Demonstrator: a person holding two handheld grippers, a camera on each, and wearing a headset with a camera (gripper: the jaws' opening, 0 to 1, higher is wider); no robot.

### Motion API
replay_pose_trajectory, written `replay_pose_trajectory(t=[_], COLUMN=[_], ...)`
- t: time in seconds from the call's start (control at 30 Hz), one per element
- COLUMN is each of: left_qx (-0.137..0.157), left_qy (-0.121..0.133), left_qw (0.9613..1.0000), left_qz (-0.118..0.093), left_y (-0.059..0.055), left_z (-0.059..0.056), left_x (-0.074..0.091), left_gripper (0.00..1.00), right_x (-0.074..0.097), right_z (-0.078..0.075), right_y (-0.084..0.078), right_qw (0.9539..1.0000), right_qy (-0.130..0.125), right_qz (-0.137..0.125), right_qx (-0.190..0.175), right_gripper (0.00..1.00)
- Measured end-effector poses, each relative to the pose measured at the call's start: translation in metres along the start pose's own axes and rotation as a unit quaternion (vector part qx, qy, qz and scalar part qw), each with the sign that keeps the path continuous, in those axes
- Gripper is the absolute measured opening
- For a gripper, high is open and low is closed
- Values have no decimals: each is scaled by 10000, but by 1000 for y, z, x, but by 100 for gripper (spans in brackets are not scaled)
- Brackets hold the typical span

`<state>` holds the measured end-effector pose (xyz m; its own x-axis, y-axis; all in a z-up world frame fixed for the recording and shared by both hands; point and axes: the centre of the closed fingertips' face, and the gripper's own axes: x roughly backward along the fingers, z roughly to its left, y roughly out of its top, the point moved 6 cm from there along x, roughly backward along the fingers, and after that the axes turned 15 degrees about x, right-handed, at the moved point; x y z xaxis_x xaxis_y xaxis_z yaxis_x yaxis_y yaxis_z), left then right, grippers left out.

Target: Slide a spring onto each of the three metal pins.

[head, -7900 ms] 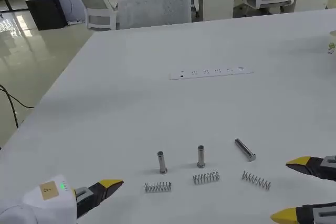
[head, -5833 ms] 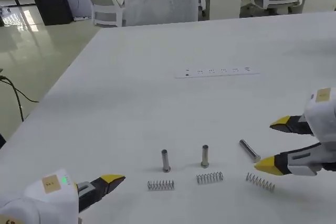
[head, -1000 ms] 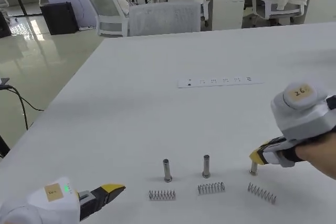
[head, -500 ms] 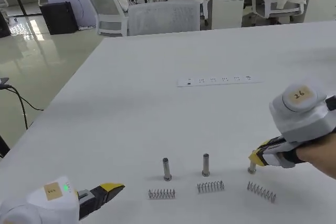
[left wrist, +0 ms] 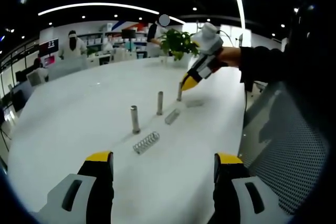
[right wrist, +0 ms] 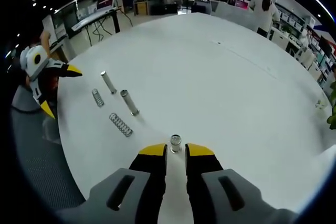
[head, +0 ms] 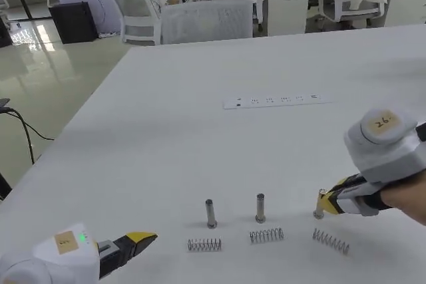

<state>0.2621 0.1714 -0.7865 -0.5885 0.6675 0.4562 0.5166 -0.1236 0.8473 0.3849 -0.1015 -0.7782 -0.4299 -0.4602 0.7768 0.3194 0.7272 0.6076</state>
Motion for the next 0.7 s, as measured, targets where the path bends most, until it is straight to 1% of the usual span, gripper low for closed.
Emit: replay_pose_trajectory(t=[0.23, 0.33, 0.7], left_qx=[0, -5, -22], left_qy=[5, 5, 4], left_qw=[10000, 10000, 10000], left_qz=[-4, 2, 13], left_y=[0, 0, 0], left_z=[0, 0, 0], left_x=[0, 0, 0], left_gripper=[75, 75, 75], right_x=[4, 7, 11], right_z=[2, 6, 23], right_y=[-1, -4, -21], right_qw=[10000, 9999, 9994], right_qy=[14, 41, 288], right_qz=[-15, -19, 102], right_qx=[61, 100, 175], right_gripper=[13, 15, 15])
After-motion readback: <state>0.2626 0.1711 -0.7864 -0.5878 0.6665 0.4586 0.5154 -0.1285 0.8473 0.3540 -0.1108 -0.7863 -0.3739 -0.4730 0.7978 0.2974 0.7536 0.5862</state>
